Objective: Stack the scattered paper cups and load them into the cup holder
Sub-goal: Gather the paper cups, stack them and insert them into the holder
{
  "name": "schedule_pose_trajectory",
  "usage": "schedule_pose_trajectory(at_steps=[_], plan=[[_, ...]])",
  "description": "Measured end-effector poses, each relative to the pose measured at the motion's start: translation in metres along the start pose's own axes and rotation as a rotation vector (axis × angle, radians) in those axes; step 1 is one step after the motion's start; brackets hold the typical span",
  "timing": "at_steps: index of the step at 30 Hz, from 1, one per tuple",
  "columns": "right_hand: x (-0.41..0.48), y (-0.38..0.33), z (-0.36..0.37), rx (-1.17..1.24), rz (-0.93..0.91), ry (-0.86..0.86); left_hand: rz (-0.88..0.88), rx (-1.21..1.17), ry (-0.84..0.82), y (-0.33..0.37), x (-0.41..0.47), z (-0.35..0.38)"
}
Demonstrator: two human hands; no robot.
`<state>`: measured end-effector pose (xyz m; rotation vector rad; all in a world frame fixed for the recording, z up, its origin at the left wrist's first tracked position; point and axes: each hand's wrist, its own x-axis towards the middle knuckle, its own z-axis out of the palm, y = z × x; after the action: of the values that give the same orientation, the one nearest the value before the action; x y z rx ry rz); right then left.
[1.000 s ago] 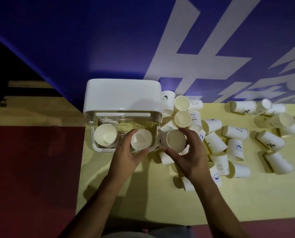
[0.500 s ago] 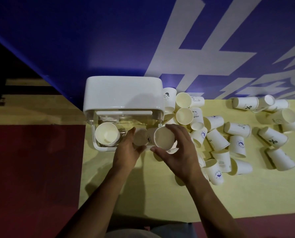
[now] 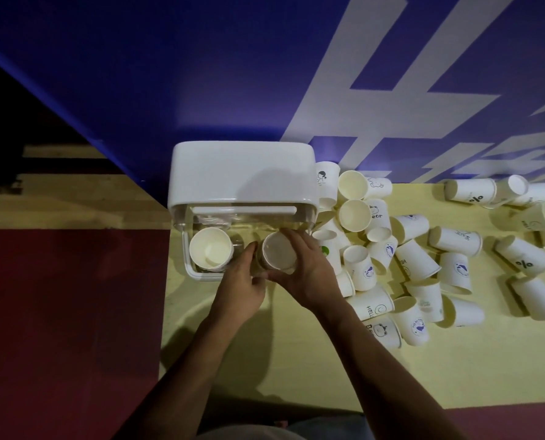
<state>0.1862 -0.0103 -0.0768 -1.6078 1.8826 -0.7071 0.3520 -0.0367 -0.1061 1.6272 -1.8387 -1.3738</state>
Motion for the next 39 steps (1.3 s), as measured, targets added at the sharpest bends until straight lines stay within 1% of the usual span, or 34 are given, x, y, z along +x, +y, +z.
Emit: schedule_pose_trajectory(at_steps=[4,7,15,18,26,29,32,36,38,39], plan=[[0.002,0.003,-0.001,0.003,0.02,-0.017,-0.014,-0.094,-0.011,0.002,-0.001,-0.003],[0.002,0.006,0.0,-0.007,0.018,-0.033,-0.054,-0.155,0.024,0.007,0.0,-0.003],[0.007,0.012,0.013,-0.067,0.072,-0.1,-0.057,0.0,0.076,0.007,0.007,0.001],[0.008,0.011,0.015,-0.058,0.095,-0.107,-0.049,0.022,0.086,0.004,0.009,0.002],[0.01,0.012,0.009,-0.052,0.058,-0.16,-0.029,0.029,0.099,0.004,0.008,0.004],[0.008,0.011,0.007,-0.055,0.071,-0.161,-0.046,0.011,0.093,0.006,0.006,0.003],[-0.005,0.01,-0.003,-0.036,0.108,-0.031,-0.037,0.055,0.116,0.014,-0.005,0.001],[-0.036,0.022,-0.035,0.024,0.215,0.161,0.045,0.222,0.159,0.036,-0.037,0.005],[-0.053,0.035,-0.054,0.055,0.278,0.241,0.126,0.33,0.114,0.05,-0.044,0.015],[-0.06,0.043,-0.064,0.066,0.311,0.281,0.149,0.336,0.071,0.058,-0.043,0.023]])
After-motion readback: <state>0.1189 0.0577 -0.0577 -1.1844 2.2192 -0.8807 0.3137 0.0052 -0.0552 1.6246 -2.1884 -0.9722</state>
